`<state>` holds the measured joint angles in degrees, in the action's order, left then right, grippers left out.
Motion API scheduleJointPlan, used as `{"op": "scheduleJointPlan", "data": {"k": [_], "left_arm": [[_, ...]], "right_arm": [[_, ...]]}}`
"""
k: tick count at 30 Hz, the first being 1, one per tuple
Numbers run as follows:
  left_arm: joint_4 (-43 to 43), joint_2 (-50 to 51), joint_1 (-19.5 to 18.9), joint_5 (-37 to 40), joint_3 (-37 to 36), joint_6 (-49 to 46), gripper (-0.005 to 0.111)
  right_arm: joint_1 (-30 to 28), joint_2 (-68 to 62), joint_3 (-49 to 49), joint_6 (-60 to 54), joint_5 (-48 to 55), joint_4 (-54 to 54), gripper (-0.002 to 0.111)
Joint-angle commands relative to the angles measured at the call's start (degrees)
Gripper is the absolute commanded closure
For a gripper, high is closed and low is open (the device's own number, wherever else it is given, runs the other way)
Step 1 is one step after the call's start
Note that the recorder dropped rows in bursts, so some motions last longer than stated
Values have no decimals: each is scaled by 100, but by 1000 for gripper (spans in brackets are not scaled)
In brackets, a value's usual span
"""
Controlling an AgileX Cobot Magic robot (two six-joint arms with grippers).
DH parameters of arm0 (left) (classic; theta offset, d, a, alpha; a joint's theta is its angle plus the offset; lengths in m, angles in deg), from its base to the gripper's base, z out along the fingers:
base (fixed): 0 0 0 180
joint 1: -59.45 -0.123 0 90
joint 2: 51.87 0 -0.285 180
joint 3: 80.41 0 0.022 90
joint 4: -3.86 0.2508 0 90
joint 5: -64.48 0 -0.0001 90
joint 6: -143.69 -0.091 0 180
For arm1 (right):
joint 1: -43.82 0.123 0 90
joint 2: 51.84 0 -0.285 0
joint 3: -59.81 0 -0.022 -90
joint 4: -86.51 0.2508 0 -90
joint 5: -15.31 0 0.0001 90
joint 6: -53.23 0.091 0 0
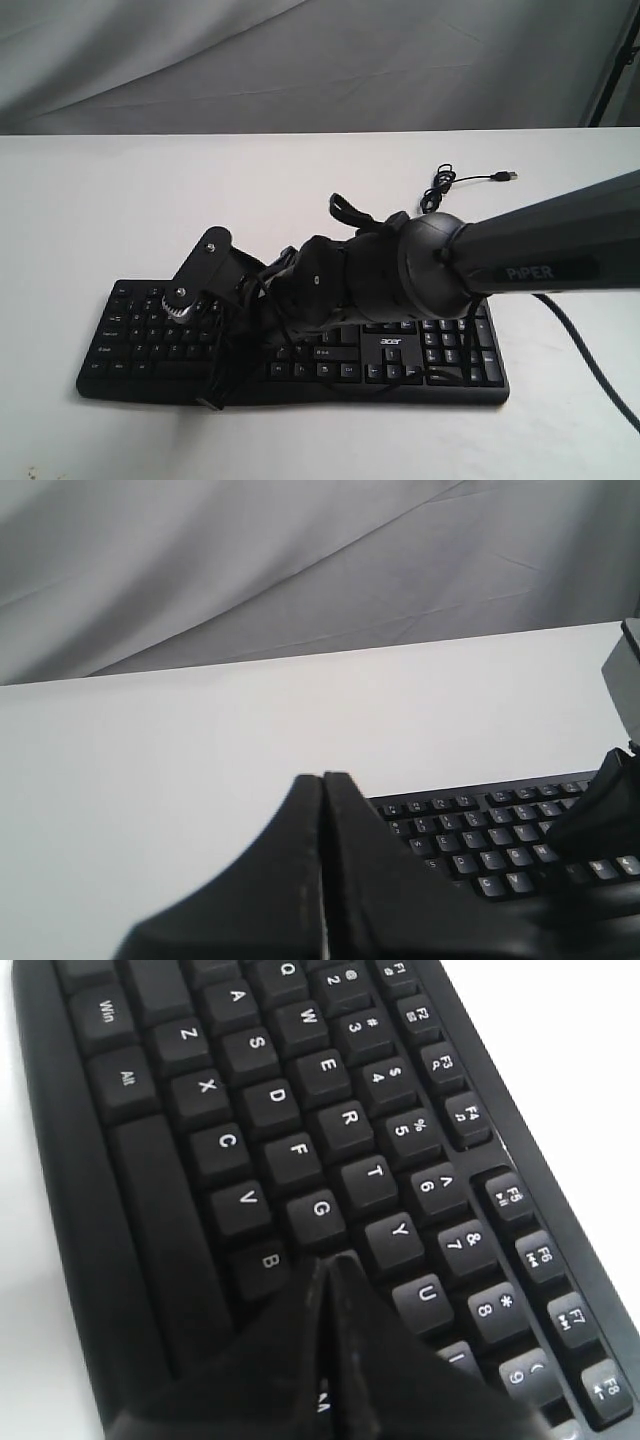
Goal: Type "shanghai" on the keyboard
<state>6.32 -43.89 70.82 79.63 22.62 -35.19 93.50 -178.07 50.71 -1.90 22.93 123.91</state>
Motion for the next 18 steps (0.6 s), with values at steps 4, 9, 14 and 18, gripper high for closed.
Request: {"op": "scheduleJointPlan", "data": {"k": [4, 9, 14, 18], "left_arm": [[4, -20, 23, -28, -25, 16, 107], [4, -20, 23, -28, -25, 16, 107], [4, -20, 23, -28, -25, 16, 107], [4, -20, 23, -28, -25, 16, 107]], "right_arm": [[16, 10, -26, -24, 14, 30, 108], [16, 10, -26, -24, 67, 30, 108], [28, 10, -26, -24, 92, 30, 108], [28, 0, -26, -24, 169, 30, 108]]}}
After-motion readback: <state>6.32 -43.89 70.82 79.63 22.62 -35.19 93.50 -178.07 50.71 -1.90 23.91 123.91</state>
